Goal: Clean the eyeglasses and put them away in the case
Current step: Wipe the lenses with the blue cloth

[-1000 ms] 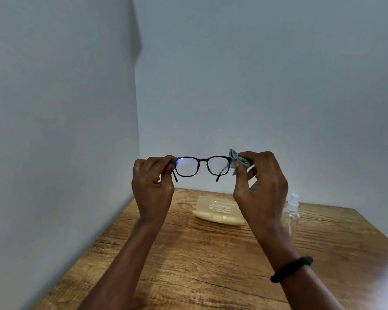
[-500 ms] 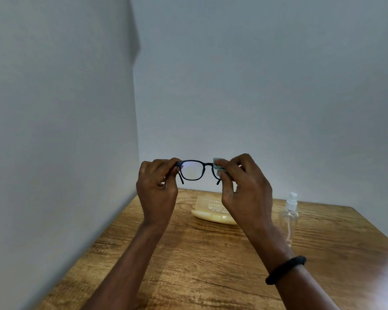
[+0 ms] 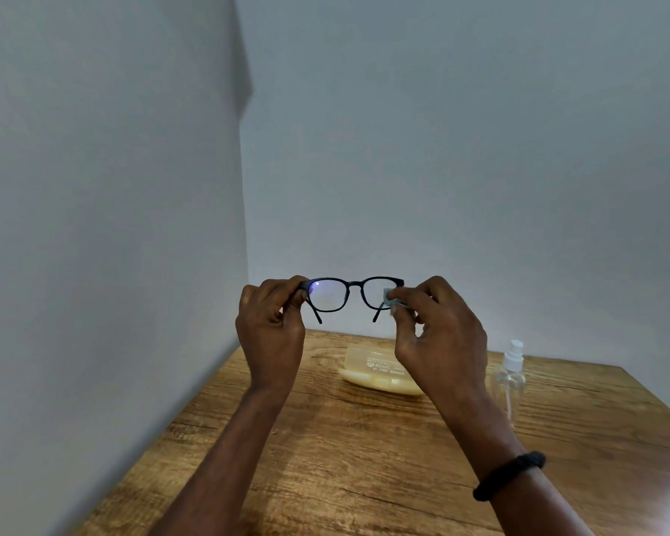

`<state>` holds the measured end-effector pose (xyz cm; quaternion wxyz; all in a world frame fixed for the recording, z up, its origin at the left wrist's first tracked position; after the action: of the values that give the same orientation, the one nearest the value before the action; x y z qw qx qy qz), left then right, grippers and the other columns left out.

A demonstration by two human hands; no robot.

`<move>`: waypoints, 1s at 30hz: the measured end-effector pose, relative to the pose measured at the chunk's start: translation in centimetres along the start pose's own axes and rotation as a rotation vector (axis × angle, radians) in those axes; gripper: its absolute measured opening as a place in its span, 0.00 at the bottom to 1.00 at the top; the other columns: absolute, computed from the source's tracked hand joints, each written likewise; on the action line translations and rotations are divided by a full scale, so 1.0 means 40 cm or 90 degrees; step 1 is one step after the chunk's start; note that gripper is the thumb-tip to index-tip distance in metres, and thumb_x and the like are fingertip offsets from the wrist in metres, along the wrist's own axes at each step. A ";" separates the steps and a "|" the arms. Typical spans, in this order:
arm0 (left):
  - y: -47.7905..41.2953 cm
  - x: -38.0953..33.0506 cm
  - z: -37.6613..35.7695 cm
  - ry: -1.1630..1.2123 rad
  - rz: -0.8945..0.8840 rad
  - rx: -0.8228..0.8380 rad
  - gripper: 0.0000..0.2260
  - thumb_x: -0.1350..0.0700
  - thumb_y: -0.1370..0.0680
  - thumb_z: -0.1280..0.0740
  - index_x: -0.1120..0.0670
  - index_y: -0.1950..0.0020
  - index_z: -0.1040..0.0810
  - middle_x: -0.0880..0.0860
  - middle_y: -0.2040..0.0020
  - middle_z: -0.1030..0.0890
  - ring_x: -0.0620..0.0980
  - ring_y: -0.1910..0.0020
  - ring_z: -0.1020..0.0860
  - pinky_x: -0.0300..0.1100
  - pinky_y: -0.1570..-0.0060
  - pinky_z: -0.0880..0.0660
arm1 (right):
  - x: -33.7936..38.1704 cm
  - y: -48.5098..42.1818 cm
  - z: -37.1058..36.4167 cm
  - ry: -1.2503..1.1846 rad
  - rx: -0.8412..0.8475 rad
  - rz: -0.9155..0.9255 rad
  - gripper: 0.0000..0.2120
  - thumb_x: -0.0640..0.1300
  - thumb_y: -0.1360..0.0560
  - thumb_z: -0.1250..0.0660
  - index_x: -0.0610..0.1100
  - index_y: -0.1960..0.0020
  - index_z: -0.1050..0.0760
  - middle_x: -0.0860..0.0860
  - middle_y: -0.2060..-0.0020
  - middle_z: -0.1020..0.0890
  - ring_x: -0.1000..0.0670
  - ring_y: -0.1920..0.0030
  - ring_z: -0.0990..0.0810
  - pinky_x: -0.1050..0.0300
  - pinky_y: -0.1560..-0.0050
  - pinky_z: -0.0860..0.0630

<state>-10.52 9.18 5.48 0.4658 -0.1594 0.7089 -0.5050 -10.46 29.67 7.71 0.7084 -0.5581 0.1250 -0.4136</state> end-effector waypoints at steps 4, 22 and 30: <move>0.003 -0.016 0.000 0.021 -0.001 0.018 0.09 0.64 0.23 0.27 0.52 0.48 0.13 0.41 0.55 0.16 0.50 0.55 0.24 0.30 0.57 0.30 | 0.001 -0.003 0.005 0.029 -0.039 -0.026 0.09 0.41 0.24 0.28 0.49 0.45 0.17 0.52 0.53 0.21 0.49 0.58 0.19 0.54 0.65 0.22; -0.002 -0.029 0.007 0.042 -0.010 0.007 0.06 0.56 0.22 0.29 0.51 0.48 0.13 0.39 0.55 0.17 0.45 0.55 0.25 0.30 0.56 0.30 | 0.021 0.009 -0.001 -0.076 0.051 0.113 0.07 0.41 0.26 0.29 0.47 0.49 0.16 0.55 0.55 0.21 0.56 0.58 0.21 0.56 0.65 0.22; 0.002 -0.030 -0.002 0.059 0.005 0.022 0.07 0.60 0.23 0.28 0.51 0.49 0.13 0.41 0.56 0.17 0.42 0.54 0.26 0.29 0.56 0.31 | -0.005 -0.002 0.008 -0.023 -0.046 0.005 0.10 0.40 0.24 0.28 0.48 0.44 0.17 0.52 0.52 0.21 0.52 0.58 0.19 0.54 0.66 0.21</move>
<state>-9.95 10.09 6.02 0.4371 -0.1252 0.7215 -0.5222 -10.43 30.03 7.84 0.6917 -0.5901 0.1296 -0.3958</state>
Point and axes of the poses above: each hand's wrist, its own y-axis away from the middle knuckle, its own z-axis out of the back of the hand, x = y × z, the point moved 1 cm from there along -y, towards the middle knuckle
